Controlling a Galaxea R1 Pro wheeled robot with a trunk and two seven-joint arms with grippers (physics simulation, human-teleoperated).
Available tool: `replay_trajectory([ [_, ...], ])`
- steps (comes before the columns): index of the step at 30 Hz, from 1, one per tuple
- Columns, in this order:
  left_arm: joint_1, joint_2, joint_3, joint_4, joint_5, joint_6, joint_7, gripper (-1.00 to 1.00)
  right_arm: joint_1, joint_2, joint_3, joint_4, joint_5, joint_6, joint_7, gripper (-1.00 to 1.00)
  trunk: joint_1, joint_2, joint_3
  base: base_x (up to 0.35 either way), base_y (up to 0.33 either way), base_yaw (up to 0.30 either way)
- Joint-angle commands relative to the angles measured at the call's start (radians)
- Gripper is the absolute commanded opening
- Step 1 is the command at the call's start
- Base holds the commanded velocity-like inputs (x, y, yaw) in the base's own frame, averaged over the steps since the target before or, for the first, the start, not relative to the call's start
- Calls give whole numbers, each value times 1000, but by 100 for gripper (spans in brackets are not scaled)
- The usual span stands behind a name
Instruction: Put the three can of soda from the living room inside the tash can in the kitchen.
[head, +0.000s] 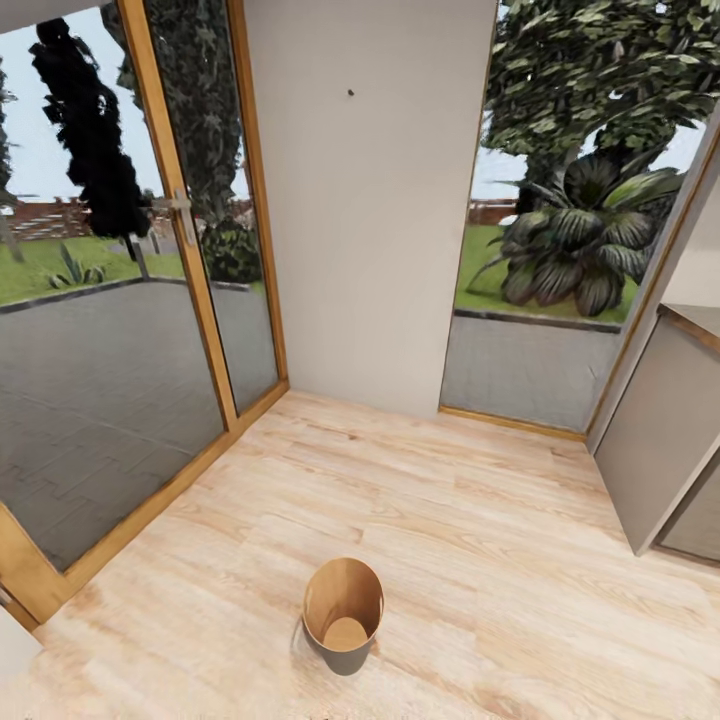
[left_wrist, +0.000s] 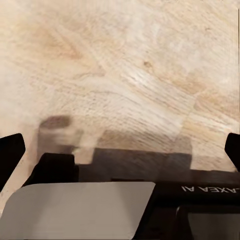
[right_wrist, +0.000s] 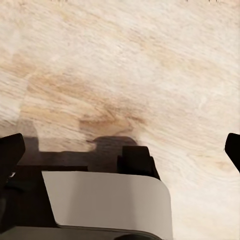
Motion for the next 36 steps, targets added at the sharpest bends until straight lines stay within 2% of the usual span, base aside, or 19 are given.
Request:
replay_trajectory([
  [1, 0, 1, 1, -22, 1, 14, 0, 100, 0, 0, 0, -15, 0, 13, 0, 100, 4, -7, -5, 0, 0, 0],
  [6, 1, 8, 6, -202, 3, 164, 1, 100, 0, -1, 0, -149, 0, 112, -1, 100, 23, -42, -29, 0, 0, 0],
  [8, 1, 14, 8, -335, 5, 276, 0, 100, 0, -1, 0, -205, 1, 150, -1, 100, 31, -56, -39, 0, 0, 0],
  [13, 0, 18, 9, -491, 5, 380, 1, 100, 0, -1, 0, -322, 1, 211, -1, 100, 50, -91, -62, 0, 0, 0],
  [16, 0, 19, 13, -533, 6, 399, 1, 100, 0, -1, -1, -376, 1, 227, -1, 100, 61, -112, -77, 0, 0, 0],
  [18, 0, 20, 38, -568, 6, 411, 0, 100, 0, 0, -1, -451, 0, 246, -1, 100, 69, -126, -86, 0, 0, 0],
  [22, 0, 19, 69, -608, 7, 416, 0, 100, 0, 0, -1, -502, 0, 263, -1, 100, 84, -154, -106, 0, 0, 0],
  [29, 0, 18, 81, -681, 9, 460, 0, 100, -1, 3, 0, -581, 0, 302, -2, 100, 111, -203, -139, 0, 0, 0],
  [30, 0, 18, 82, -724, 10, 481, 0, 100, -1, 3, 0, -640, 0, 336, -2, 100, 115, -210, -144, 0, 0, 0],
  [34, 0, 19, 85, -787, 10, 496, 0, 100, -6, 2, 1, -681, 1, 356, -3, 100, 130, -238, -163, 0, 0, 0],
  [36, 0, 20, 99, -811, 10, 509, 0, 100, -15, 2, 0, -693, 1, 360, -9, 100, 138, -252, -173, 0, 0, 0],
])
